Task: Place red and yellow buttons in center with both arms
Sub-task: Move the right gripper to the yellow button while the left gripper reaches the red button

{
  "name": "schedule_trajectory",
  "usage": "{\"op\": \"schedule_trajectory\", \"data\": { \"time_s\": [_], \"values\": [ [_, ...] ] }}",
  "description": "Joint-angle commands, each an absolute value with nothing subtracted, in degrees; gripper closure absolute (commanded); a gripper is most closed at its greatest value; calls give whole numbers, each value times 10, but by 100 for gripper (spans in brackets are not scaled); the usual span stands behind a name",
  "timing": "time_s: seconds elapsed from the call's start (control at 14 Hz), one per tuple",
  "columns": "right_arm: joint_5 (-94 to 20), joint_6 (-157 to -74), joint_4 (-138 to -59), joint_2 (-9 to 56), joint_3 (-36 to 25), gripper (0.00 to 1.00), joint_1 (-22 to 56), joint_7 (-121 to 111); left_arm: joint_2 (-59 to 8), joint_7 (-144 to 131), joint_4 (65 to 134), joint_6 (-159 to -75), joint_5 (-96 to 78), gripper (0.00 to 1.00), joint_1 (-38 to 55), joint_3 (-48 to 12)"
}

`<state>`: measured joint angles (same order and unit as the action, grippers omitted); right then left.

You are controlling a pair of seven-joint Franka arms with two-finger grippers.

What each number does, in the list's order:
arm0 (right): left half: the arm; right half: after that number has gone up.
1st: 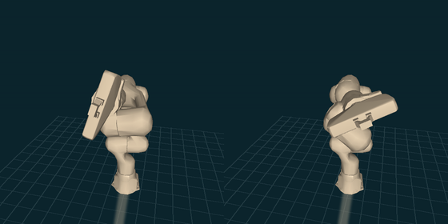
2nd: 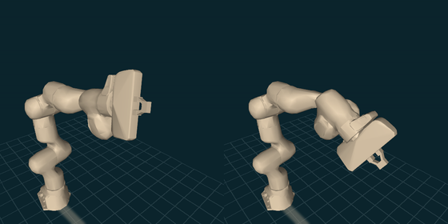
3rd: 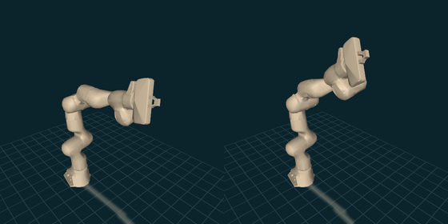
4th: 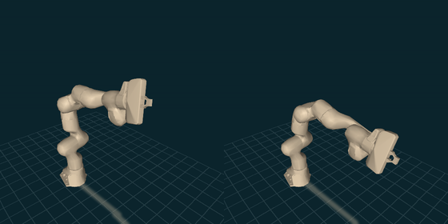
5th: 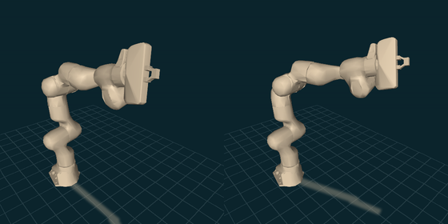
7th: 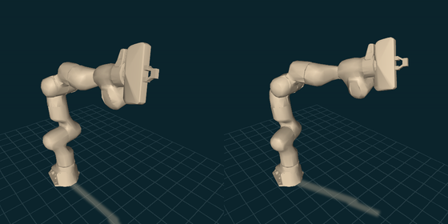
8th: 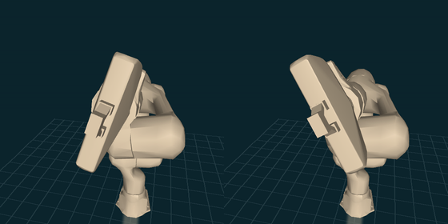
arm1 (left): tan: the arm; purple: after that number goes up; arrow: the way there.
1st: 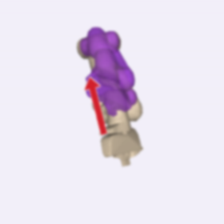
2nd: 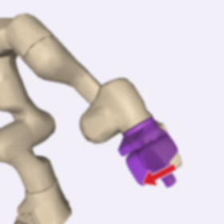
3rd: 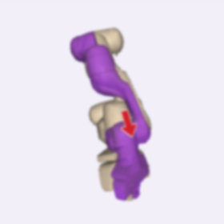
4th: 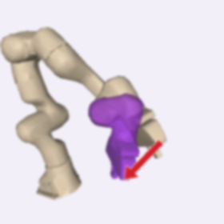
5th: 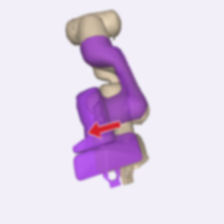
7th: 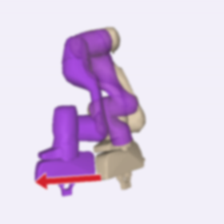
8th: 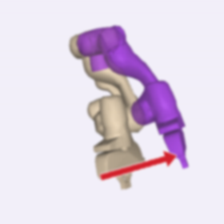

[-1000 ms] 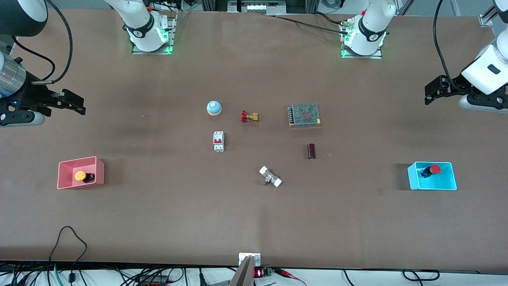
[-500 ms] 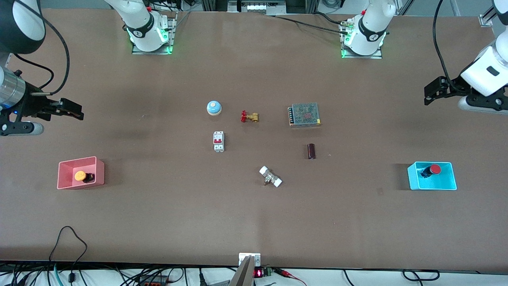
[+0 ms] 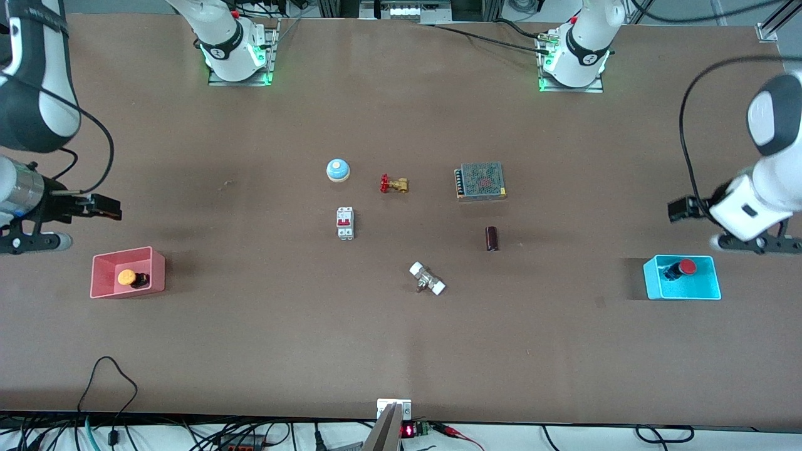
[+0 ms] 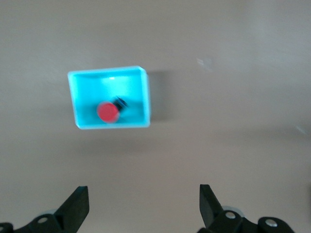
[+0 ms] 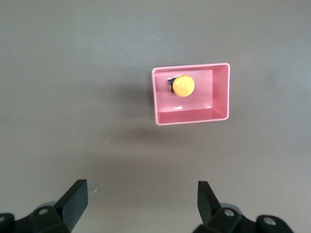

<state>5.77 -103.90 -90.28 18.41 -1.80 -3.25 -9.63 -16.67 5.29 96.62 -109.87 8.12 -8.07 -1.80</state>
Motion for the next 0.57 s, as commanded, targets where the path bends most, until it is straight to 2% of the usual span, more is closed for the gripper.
{"op": "schedule_trajectory", "data": {
  "time_s": [0.0, 0.21, 0.36, 0.5],
  "values": [
    [66, -1101, -895, 227, -11, 0, -55, -146, -250, 59, 904, -1137, 86, 0, -109, -21],
    [62, -1185, -896, 271, -11, 0, -69, -163, -321, 62, 871, -1189, 87, 0, -140, -23],
    [63, -1228, -904, 291, -11, 0, -78, -163, -354, 99, 876, -1249, 76, 0, -156, -25],
    [62, -1286, -930, 296, -11, 0, -85, -173, -380, 119, 885, -1273, 50, 0, -174, -27]
  ]
}}
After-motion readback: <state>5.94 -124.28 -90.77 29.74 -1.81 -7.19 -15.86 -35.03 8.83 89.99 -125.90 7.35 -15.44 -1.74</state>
